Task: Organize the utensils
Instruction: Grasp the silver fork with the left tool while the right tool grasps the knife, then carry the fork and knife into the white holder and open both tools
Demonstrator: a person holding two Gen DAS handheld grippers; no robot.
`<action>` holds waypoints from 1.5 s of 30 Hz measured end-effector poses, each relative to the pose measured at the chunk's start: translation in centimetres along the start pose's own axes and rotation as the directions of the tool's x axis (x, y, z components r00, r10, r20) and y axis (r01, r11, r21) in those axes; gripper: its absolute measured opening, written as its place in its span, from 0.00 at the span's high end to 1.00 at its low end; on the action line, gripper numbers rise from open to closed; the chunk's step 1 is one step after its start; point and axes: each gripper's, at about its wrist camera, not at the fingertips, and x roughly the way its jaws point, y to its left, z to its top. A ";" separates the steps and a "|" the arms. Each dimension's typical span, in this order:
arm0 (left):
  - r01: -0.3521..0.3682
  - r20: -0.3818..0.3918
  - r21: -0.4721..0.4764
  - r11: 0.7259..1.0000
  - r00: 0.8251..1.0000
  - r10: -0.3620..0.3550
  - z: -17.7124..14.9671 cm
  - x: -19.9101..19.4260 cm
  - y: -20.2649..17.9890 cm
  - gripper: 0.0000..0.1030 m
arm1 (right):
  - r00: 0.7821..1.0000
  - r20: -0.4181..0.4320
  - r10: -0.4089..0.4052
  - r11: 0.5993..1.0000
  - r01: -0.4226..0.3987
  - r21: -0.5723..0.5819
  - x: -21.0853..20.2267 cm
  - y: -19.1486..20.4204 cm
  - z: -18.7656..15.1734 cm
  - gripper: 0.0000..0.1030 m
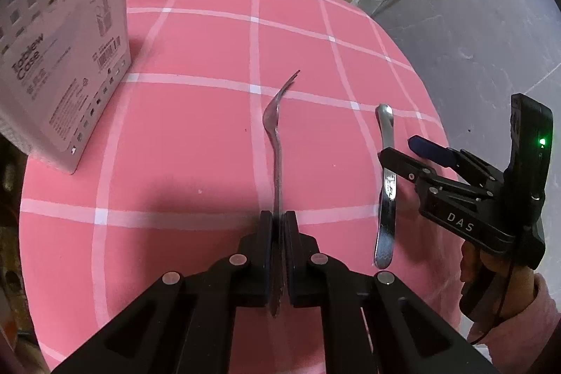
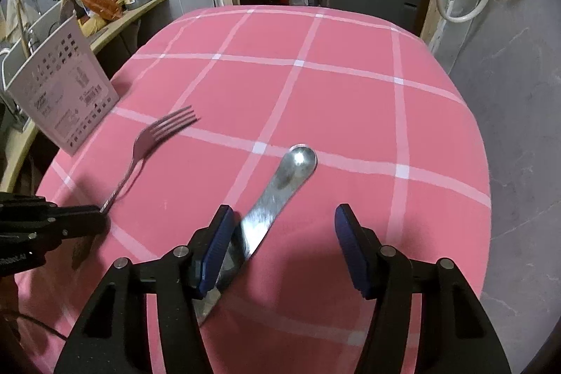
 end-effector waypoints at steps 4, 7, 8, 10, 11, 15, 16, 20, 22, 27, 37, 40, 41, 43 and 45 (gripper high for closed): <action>0.002 0.004 0.002 1.000 1.000 -0.002 1.3 0.3 0.0 0.93 | 0.999 0.002 0.042 0.999 -0.042 0.014 1.2 -0.6 1.6 0.45; -0.001 0.011 -0.005 1.000 1.000 0.001 2.4 0.8 0.2 0.92 | 0.998 0.002 0.068 0.998 -0.068 0.011 2.3 -0.9 2.4 0.45; -0.002 0.012 -0.006 1.000 1.000 0.002 3.0 1.0 0.1 0.92 | 0.997 0.007 0.074 0.997 -0.074 0.007 2.4 -0.9 2.6 0.45; -0.014 0.018 0.000 1.000 1.000 0.014 3.8 1.3 0.1 0.92 | 0.996 0.023 0.086 0.996 -0.086 -0.011 2.6 -0.9 2.6 0.45; -0.020 0.021 0.009 1.000 1.000 0.020 4.2 1.4 0.0 0.92 | 0.995 0.031 0.093 0.996 -0.093 -0.018 2.6 -0.9 2.6 0.45; -0.053 0.023 0.058 0.997 0.998 0.052 5.7 2.2 -0.5 0.91 | 0.980 0.078 0.185 0.983 -0.185 -0.004 2.4 -2.1 2.2 0.55; -0.057 0.020 0.065 0.996 0.998 0.056 6.1 2.4 -0.5 0.91 | 0.972 0.089 0.216 0.976 -0.217 0.000 2.5 -2.5 2.2 0.57; -0.063 -0.007 0.086 0.994 0.998 0.064 7.4 3.0 -0.6 0.91 | 0.960 0.073 0.270 0.963 -0.269 -0.029 3.7 -2.9 2.8 0.84; -0.061 -0.022 0.099 0.993 0.998 0.064 7.9 3.1 -0.6 0.91 | 0.952 0.055 0.301 0.954 -0.301 -0.016 4.5 -3.0 3.2 0.90; -0.052 -0.040 0.139 0.989 0.997 0.058 8.6 3.1 -1.0 0.95 | 0.928 0.051 0.370 0.926 -0.372 0.055 5.0 -3.6 3.3 0.96; 0.063 0.044 0.092 0.994 0.997 -0.067 6.3 -0.3 -0.2 0.96 | 0.904 0.136 0.405 0.892 -0.423 0.156 2.7 -2.6 1.5 0.98; 0.086 0.103 0.090 0.992 0.990 -0.096 5.2 -2.6 -0.2 0.96 | 0.901 0.201 0.385 0.890 -0.420 0.179 0.6 -2.2 1.1 0.98; 0.088 0.121 0.092 0.992 0.988 -0.099 5.0 -3.4 -0.3 0.97 | 0.899 0.217 0.380 0.889 -0.420 0.182 0.0 -2.3 1.1 0.98; 0.093 0.163 0.100 0.991 0.981 -0.108 4.5 -5.0 -0.3 0.97 | 0.894 0.270 0.357 0.894 -0.411 0.178 -1.7 -1.4 1.2 0.98; 0.090 0.206 0.112 0.990 0.972 -0.112 4.3 -6.7 -0.2 0.97 | 0.889 0.313 0.336 0.903 -0.398 0.161 -3.2 -0.6 1.6 0.98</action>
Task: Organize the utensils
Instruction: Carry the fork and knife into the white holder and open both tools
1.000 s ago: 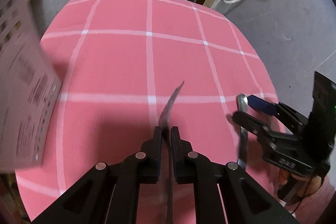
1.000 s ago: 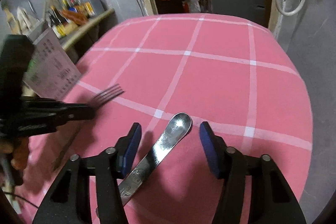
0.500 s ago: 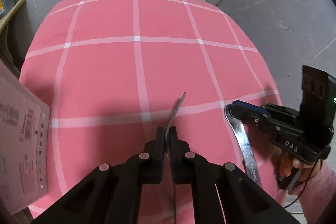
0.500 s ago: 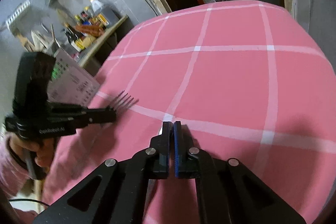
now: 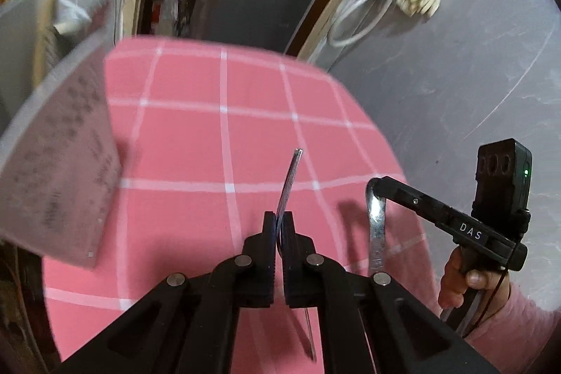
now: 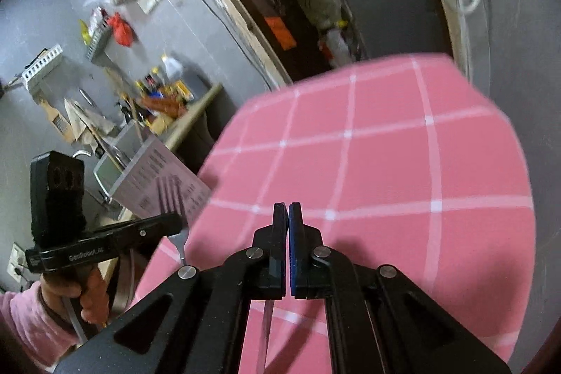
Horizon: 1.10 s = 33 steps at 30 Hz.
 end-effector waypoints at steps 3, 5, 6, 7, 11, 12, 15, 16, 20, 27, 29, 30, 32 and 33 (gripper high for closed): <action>-0.007 0.080 0.021 1.000 0.997 0.005 0.5 -3.0 -0.2 0.97 | 0.998 0.064 -0.015 0.999 0.018 -0.037 -1.3 1.7 1.1 0.98; -0.016 0.140 0.027 1.000 0.990 0.012 0.9 -5.5 -0.4 0.97 | 0.993 0.118 -0.014 0.998 0.022 -0.064 -2.0 3.6 2.1 0.98; -0.020 0.169 0.028 0.999 0.986 0.015 1.2 -6.7 -0.4 0.97 | 0.990 0.143 -0.008 0.997 0.019 -0.075 -2.6 4.2 2.7 0.98; -0.024 0.188 0.029 0.999 0.982 0.018 1.5 -7.7 -0.4 0.97 | 0.986 0.166 -0.001 0.996 0.016 -0.086 -3.0 5.0 3.3 0.98; -0.076 0.297 0.036 0.996 0.953 0.061 3.5 -13.1 0.2 0.97 | 0.966 0.254 0.038 0.992 -0.005 -0.129 -4.3 8.8 6.0 0.98; -0.090 0.316 0.035 0.995 0.946 0.075 4.0 -14.1 0.4 0.97 | 0.959 0.277 0.053 0.990 -0.014 -0.141 -4.4 9.9 6.9 0.98; -0.132 0.369 0.022 0.991 0.922 0.115 5.5 -17.0 1.5 0.97 | 0.936 0.340 0.090 0.983 -0.029 -0.180 -4.3 13.4 9.2 0.98; -0.144 0.381 0.020 0.989 0.916 0.125 6.0 -17.4 1.8 0.97 | 0.929 0.358 0.099 0.981 -0.030 -0.194 -4.2 14.6 9.7 0.98; -0.227 0.457 -0.001 0.974 0.866 0.202 7.6 -20.2 3.7 0.97 | 0.899 0.418 0.130 0.967 -0.022 -0.255 -4.0 18.8 10.8 0.98; -0.342 0.527 -0.005 0.940 0.798 0.293 8.2 -21.0 5.7 0.97 | 0.866 0.473 0.159 0.930 0.029 -0.366 -2.0 24.6 10.7 0.98; -0.363 0.534 0.001 0.932 0.788 0.306 7.9 -20.4 6.0 0.97 | 0.865 0.473 0.164 0.922 0.036 -0.386 -1.2 25.5 10.2 0.98; -0.378 0.538 0.006 0.926 0.781 0.315 7.8 -20.1 6.2 0.97 | 0.868 0.470 0.162 0.919 0.041 -0.392 -0.8 25.7 10.0 0.98; -0.402 0.550 0.023 0.915 0.770 0.325 7.4 -19.5 6.3 0.97 | 0.875 0.459 0.152 0.917 0.049 -0.397 0.2 25.9 9.5 0.98; -0.407 0.552 0.029 0.913 0.768 0.324 7.2 -19.3 6.3 0.97 | 0.881 0.451 0.146 0.916 0.052 -0.397 0.7 25.9 9.2 0.98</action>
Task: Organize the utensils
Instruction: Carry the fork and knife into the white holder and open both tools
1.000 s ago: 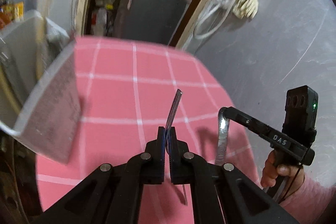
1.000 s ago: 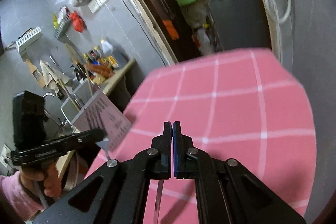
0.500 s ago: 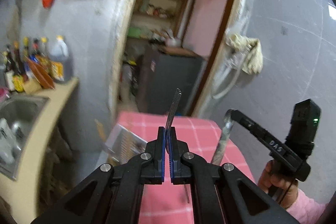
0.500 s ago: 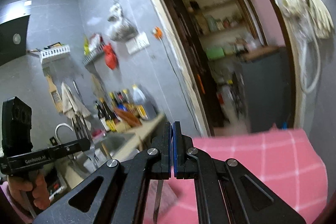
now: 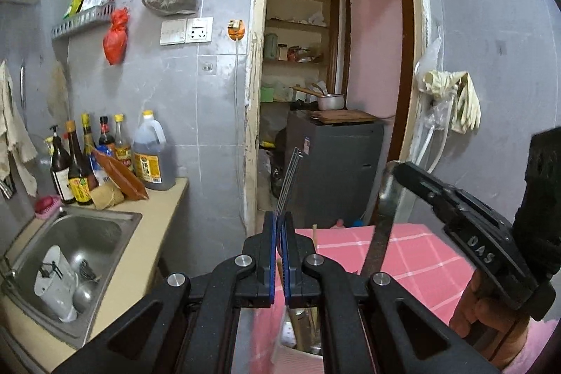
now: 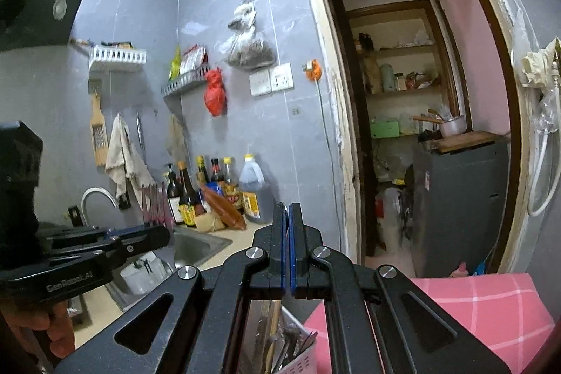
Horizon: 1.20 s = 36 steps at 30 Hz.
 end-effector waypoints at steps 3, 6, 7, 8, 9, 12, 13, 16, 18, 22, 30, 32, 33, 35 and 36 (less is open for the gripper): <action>0.007 -0.009 0.023 1.000 1.000 -0.007 -1.0 0.6 -0.3 0.97 | 0.999 -0.035 -0.010 1.000 0.010 0.004 0.5 -0.3 -1.5 0.98; 0.021 -0.030 0.033 0.999 0.999 -0.020 -2.0 0.9 -0.7 0.97 | 0.998 -0.063 -0.016 1.000 0.016 0.006 0.7 -0.6 -2.6 0.98; 0.024 -0.034 0.033 0.999 0.999 -0.023 -2.2 0.9 -0.8 0.97 | 0.997 -0.070 -0.016 1.000 0.016 0.007 0.8 -0.7 -2.8 0.98; 0.032 -0.043 0.033 0.999 0.999 -0.030 -2.5 1.1 -0.9 0.97 | 0.997 -0.077 -0.014 1.000 0.015 0.009 0.9 -0.8 -3.0 0.98; 0.035 -0.049 0.033 0.999 0.998 -0.033 -2.8 1.2 -1.0 0.97 | 0.996 -0.085 -0.012 1.000 0.013 0.012 1.0 -0.8 -3.3 0.98; 0.048 -0.074 0.024 0.999 0.996 -0.047 -3.5 1.5 -1.1 0.97 | 0.995 -0.101 -0.005 1.000 0.007 0.019 0.8 -1.1 -3.8 0.98; 0.052 -0.081 0.021 0.998 0.995 -0.051 -3.7 1.6 -1.1 0.97 | 0.994 -0.105 -0.002 1.000 0.005 0.022 0.8 -1.2 -3.9 0.98; 0.068 -0.106 0.007 0.998 0.992 -0.067 -4.4 1.8 -1.1 0.97 | 0.992 -0.126 0.010 0.999 -0.006 0.034 0.9 -1.4 -4.5 0.98; 0.076 -0.120 -0.001 0.997 0.990 -0.075 -4.8 2.0 -1.1 0.97 | 0.990 -0.139 0.017 0.999 -0.012 0.043 1.0 -1.5 -4.9 0.98; 0.090 -0.145 -0.026 0.996 0.985 -0.092 -5.3 2.3 -0.9 0.97 | 0.986 -0.164 0.033 0.998 -0.024 0.060 1.0 -1.7 -5.7 0.98; 0.114 -0.183 -0.051 0.992 0.976 -0.122 -6.0 2.7 -0.6 0.97 | 0.980 -0.193 0.055 0.996 -0.040 0.078 1.0 -2.2 -6.5 0.98; 0.120 -0.191 -0.051 0.992 0.973 -0.127 -6.1 2.7 -0.6 0.97 | 0.978 -0.202 0.057 0.996 -0.042 0.079 1.1 -2.3 -6.7 0.98; 0.122 -0.197 -0.052 0.991 0.972 -0.130 -6.1 2.8 -0.6 0.96 | 0.977 -0.204 0.059 0.996 -0.043 0.081 1.0 -2.4 -6.7 0.98; 0.128 -0.205 -0.058 0.990 0.969 -0.137 -6.2 2.8 -0.5 0.96 | 0.976 -0.210 0.062 0.995 -0.045 0.086 1.0 -2.5 -6.9 0.98; 0.135 -0.212 -0.065 0.989 0.966 -0.146 -6.3 2.9 -0.5 0.96 | 0.975 -0.213 0.064 0.995 -0.046 0.088 0.9 -2.5 -6.9 0.98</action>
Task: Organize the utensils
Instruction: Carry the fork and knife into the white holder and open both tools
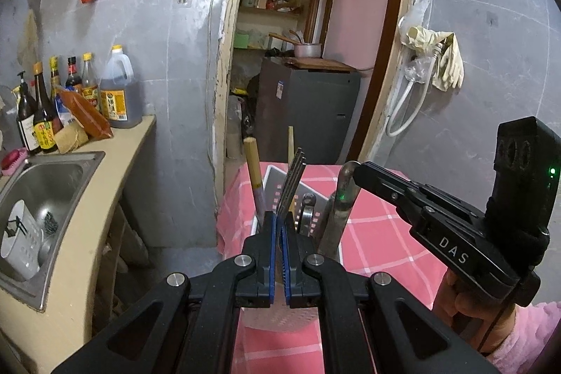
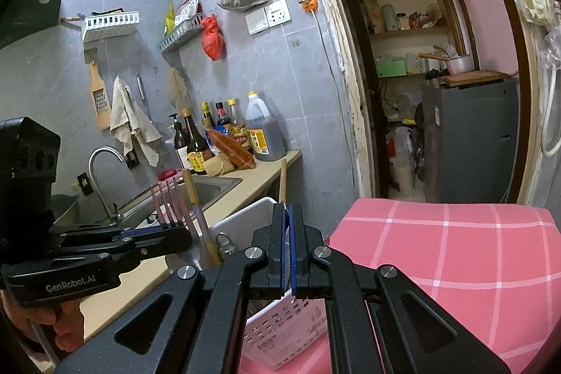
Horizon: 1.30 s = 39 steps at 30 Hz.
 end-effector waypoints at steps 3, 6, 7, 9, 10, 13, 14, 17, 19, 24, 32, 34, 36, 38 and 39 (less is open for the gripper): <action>0.014 -0.020 -0.014 1.000 1.000 -0.015 -0.1 0.3 0.2 0.96 | 1.000 -0.021 0.002 1.000 -0.002 0.010 0.2 -0.2 -0.2 0.97; 0.054 -0.038 -0.054 0.997 0.998 -0.056 -0.4 0.5 0.8 0.96 | 0.999 -0.041 -0.002 1.000 0.003 0.015 0.6 -0.4 -0.4 0.97; 0.062 -0.037 -0.069 0.996 0.997 -0.065 -0.5 0.5 1.0 0.96 | 0.999 -0.048 -0.004 1.000 0.005 0.017 0.7 -0.4 -0.5 0.97; 0.080 -0.040 -0.097 0.992 0.996 -0.085 -0.7 0.6 1.3 0.94 | 0.998 -0.056 -0.007 1.000 0.008 0.022 0.8 -0.5 -0.7 0.97; 0.086 -0.041 -0.108 0.990 0.995 -0.091 -0.8 0.6 1.4 0.94 | 0.998 -0.060 -0.010 1.000 0.011 0.023 0.8 -0.6 -0.8 0.97; 0.093 -0.044 -0.125 0.988 0.994 -0.099 -0.9 0.6 1.6 0.92 | 0.998 -0.064 -0.017 0.999 0.019 0.031 0.6 -0.8 -1.1 0.97; 0.095 -0.040 -0.128 0.987 0.994 -0.101 -1.0 0.5 1.7 0.90 | 0.998 -0.064 -0.018 0.999 0.020 0.034 0.5 -0.9 -1.1 0.97; 0.108 -0.022 -0.132 0.985 0.994 -0.112 -0.9 0.2 1.7 0.83 | 0.998 -0.063 -0.028 0.999 0.031 0.042 0.4 -1.1 -1.2 0.97; 0.109 -0.010 -0.131 0.985 0.994 -0.112 -0.8 0.0 1.6 0.79 | 0.998 -0.061 -0.035 0.998 0.038 0.044 0.2 -1.3 -1.2 0.97; 0.101 0.013 -0.118 0.988 0.995 -0.100 -0.6 -0.3 1.4 0.74 | 0.997 -0.050 -0.062 0.997 0.064 0.046 -0.5 -1.3 -1.1 0.97; 0.068 0.058 -0.088 0.994 0.996 -0.063 -0.6 -1.1 1.3 0.56 | 0.993 -0.034 -0.117 0.992 0.119 0.049 -2.0 -1.5 -0.9 0.91; 0.059 0.065 -0.078 0.995 0.996 -0.054 -0.7 -1.2 1.2 0.51 | 0.990 -0.023 -0.137 0.989 0.138 0.050 -2.7 -1.5 -0.9 0.76; 0.053 0.072 -0.072 0.996 0.996 -0.048 -0.8 -1.4 1.1 0.43 | 0.987 -0.014 -0.161 0.985 0.162 0.054 -3.5 -1.6 -1.0 0.74; 0.047 0.078 -0.075 0.996 0.996 -0.041 -0.9 -1.5 1.0 0.38 | 0.982 -0.015 -0.187 0.981 0.188 0.056 -4.3 -1.6 -1.1 0.73; 0.044 0.081 -0.075 0.996 0.996 -0.038 -1.0 -1.6 0.9 0.36 | 0.980 -0.014 -0.200 0.978 0.201 0.057 -4.7 -1.7 -1.1 0.72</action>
